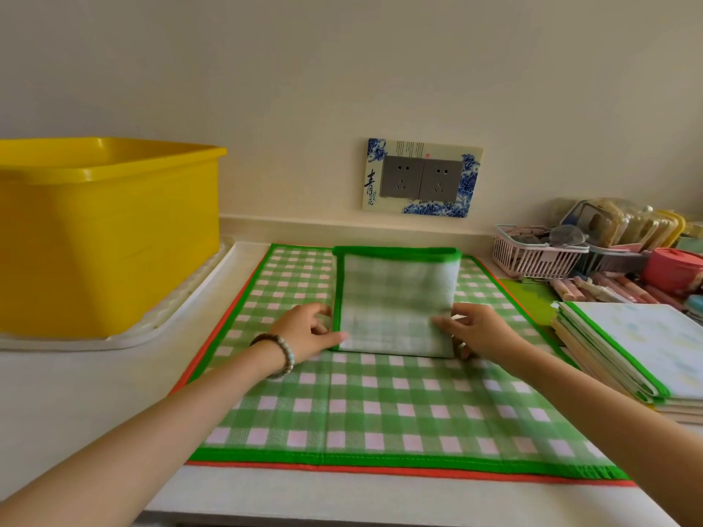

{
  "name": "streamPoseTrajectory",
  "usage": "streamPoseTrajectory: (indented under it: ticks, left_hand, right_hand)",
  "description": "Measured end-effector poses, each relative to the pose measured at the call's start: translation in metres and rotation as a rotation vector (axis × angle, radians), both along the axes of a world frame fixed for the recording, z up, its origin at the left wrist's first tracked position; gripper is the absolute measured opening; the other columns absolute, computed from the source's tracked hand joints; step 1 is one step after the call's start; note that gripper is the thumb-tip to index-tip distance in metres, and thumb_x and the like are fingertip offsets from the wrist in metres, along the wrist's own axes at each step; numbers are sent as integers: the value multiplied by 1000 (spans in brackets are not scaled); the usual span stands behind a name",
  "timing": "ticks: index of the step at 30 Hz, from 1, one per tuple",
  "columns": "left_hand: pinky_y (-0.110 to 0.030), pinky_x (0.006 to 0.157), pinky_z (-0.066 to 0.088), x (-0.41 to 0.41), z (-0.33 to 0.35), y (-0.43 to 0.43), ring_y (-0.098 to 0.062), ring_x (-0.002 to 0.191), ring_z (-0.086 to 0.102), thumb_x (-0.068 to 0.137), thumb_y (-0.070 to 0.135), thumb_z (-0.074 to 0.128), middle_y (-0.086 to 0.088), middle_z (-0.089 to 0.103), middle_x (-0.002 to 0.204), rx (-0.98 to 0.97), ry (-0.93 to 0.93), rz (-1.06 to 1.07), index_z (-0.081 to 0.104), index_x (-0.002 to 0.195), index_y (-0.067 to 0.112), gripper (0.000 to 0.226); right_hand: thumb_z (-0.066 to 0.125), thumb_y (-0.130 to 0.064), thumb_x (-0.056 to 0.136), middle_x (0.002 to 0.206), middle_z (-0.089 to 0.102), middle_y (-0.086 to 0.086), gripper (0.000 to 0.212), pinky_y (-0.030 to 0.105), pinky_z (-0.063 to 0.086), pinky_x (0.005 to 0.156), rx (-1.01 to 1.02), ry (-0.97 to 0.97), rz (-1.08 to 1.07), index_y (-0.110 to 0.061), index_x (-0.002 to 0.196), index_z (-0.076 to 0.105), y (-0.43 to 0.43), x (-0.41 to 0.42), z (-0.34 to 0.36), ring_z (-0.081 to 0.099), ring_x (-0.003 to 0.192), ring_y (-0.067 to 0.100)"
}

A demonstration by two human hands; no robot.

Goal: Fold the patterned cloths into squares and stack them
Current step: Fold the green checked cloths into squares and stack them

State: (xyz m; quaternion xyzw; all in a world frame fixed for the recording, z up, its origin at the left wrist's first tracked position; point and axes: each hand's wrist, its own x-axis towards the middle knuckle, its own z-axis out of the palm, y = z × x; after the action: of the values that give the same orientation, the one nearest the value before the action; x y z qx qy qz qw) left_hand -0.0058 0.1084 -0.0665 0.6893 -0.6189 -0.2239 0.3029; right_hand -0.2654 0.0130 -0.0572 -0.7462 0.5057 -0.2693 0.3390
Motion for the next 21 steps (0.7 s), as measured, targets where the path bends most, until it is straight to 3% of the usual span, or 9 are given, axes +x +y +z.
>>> streamPoseTrajectory:
  ticks: [4, 6, 8, 10, 12, 15, 17, 21]
  left_hand:
    - [-24, 68, 50, 0, -5, -7, -9, 63, 58, 79, 37, 71, 3, 65, 70, -11, 6, 62, 33, 139, 15, 74]
    - [-23, 65, 48, -2, -4, -6, -9, 64, 56, 80, 39, 70, 5, 59, 70, 3, -64, 86, 27, 142, 16, 79]
    - [-23, 67, 46, -4, -1, -2, -10, 75, 54, 83, 43, 64, 4, 56, 86, -19, -209, 91, 25, 143, 18, 75]
    - [-22, 86, 45, -8, 2, 7, -10, 104, 49, 90, 44, 53, 3, 50, 119, -115, -356, 28, 29, 143, 22, 62]
    - [-24, 108, 28, -13, 2, 17, -8, 132, 31, 96, 45, 37, 8, 31, 146, -168, -425, -141, 28, 144, 28, 52]
    - [-22, 114, 1, -23, -3, 33, 0, 142, -1, 93, 54, 12, 18, 2, 155, -61, -548, -349, 13, 148, 33, 59]
    - [-25, 116, -5, -26, -7, 37, 0, 141, -12, 93, 55, 7, 19, -8, 154, 25, -596, -373, 2, 150, 32, 61]
    - [-29, 119, -3, -28, -11, 37, -1, 140, -18, 93, 57, 8, 17, -14, 155, 117, -585, -360, -3, 149, 32, 62]
  right_hand:
    - [68, -37, 83, 80, 64, -3, 32, 20, 43, 41, 70, 19, -129, -17, 103, 52, -2, 4, 0, 53, 42, 9]
    - [66, -35, 84, 90, 63, 0, 37, 24, 45, 47, 8, 26, -184, -16, 110, 49, 1, 6, -2, 56, 55, 12]
    - [60, -34, 89, 109, 60, 1, 37, 26, 47, 60, -175, 96, -160, -17, 119, 48, 9, 6, -5, 58, 76, 13]
    - [50, -35, 94, 130, 52, -2, 38, 27, 48, 85, -336, 177, -10, -21, 129, 47, 22, 6, -8, 56, 102, 12]
    - [38, -43, 96, 145, 34, -16, 46, 25, 30, 108, -395, 289, 189, -29, 139, 39, 43, 8, -6, 38, 129, 5]
    - [12, -62, 85, 147, 8, -28, 67, 21, -2, 116, -423, 470, 412, -37, 147, 18, 66, 14, -8, 2, 139, -8]
    - [9, -60, 89, 151, 3, -26, 64, 20, -10, 115, -410, 525, 467, -36, 148, 12, 71, 19, -13, -7, 140, -9]
    - [16, -47, 99, 155, 0, -22, 52, 26, -10, 117, -328, 578, 521, -37, 149, 5, 70, 26, -22, -10, 140, -8]
